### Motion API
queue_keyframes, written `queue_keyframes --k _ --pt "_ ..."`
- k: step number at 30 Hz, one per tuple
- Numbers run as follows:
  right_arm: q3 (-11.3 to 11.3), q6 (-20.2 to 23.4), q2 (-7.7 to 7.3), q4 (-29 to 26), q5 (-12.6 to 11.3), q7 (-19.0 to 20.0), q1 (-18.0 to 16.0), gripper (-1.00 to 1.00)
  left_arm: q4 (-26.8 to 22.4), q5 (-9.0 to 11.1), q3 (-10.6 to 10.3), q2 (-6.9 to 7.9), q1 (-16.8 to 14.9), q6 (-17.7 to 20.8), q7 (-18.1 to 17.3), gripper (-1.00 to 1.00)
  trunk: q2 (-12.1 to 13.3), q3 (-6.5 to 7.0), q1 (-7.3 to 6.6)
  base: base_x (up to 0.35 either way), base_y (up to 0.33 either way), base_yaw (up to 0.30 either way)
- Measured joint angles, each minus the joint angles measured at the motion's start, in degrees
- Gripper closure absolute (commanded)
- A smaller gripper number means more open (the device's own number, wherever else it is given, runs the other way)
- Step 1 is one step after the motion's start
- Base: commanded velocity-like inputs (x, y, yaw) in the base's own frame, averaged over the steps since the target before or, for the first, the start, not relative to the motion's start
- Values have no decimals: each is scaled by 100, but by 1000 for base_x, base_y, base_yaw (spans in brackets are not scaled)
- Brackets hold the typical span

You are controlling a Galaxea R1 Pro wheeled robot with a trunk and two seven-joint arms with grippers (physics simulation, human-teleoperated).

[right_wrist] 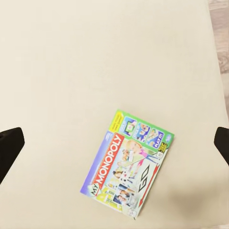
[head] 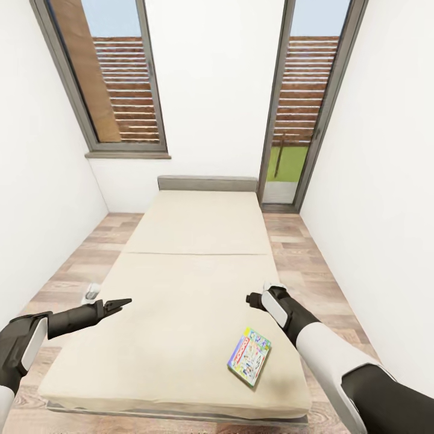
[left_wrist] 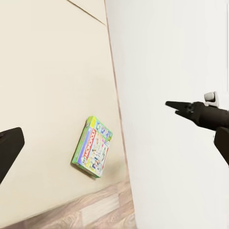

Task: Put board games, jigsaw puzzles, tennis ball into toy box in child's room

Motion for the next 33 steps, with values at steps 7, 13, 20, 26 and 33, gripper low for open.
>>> queue_keyframes --k 7,13,20,26,33 --pt "4 -36 -15 54 9 36 -19 -100 -8 -13 -21 7 0 -20 -1218 -100 0 -66 0 0 0 0" --pt "4 -41 -18 63 10 41 -22 -100 -9 -56 -40 51 5 -57 -2453 -100 0 -123 0 0 0 0" --pt "7 -55 -19 64 17 43 -22 -100 -5 -68 -52 99 8 -181 -2584 -100 -1 -190 -1 65 6 0" --pt "8 -59 -19 59 19 44 -22 -100 -6 -72 -54 106 8 -208 -2585 -100 -1 -246 -2 198 85 0" --pt "9 -60 -19 61 19 45 -23 -100 -5 -71 -54 116 8 -220 -2584 -100 -1 -313 -1 144 35 0"
